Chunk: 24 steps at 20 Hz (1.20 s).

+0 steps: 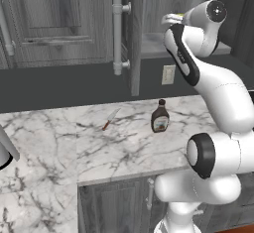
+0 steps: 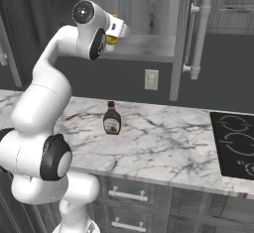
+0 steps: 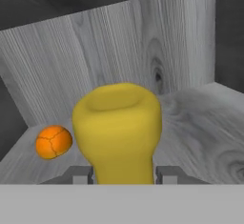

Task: Pick the syrup bottle and mustard from the counter and place them in the cabinet.

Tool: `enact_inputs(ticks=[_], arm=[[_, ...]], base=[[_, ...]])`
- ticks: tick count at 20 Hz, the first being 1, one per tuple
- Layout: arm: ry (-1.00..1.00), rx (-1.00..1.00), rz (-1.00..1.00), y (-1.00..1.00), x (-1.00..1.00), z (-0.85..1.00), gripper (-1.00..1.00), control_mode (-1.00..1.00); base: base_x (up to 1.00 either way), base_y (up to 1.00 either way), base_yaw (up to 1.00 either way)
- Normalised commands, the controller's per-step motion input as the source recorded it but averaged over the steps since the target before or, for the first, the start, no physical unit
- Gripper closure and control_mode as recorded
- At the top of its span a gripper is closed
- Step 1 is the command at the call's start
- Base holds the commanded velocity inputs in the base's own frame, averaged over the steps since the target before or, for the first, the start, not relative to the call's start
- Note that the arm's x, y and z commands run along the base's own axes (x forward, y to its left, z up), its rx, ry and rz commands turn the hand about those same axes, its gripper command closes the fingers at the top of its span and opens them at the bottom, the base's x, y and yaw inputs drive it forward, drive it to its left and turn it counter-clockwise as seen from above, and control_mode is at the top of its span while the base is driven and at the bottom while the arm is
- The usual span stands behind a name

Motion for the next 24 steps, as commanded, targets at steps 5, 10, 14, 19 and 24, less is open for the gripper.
enact_inputs(ticks=[5, 10, 14, 19, 24], arm=[[0.00, 0.00, 0.01, 0.06, 0.32, -0.01, 1.00, -1.00], [0.00, -0.03, 0.00, 0.12, 0.31, -0.06, 1.00, -1.00], [0.00, -0.04, 0.00, 0.12, 0.29, -0.08, 1.00, -1.00], [0.00, -0.04, 0.00, 0.11, 0.32, -0.10, 1.00, -1.00], [0.00, -0.04, 0.01, 0.04, 0.29, -0.19, 1.00, -1.00]], base=[[0.00, 0.00, 0.00], [0.00, 0.00, 0.00], [0.00, 0.00, 0.00], [0.00, 0.00, 0.00], [0.00, 0.00, 0.00]])
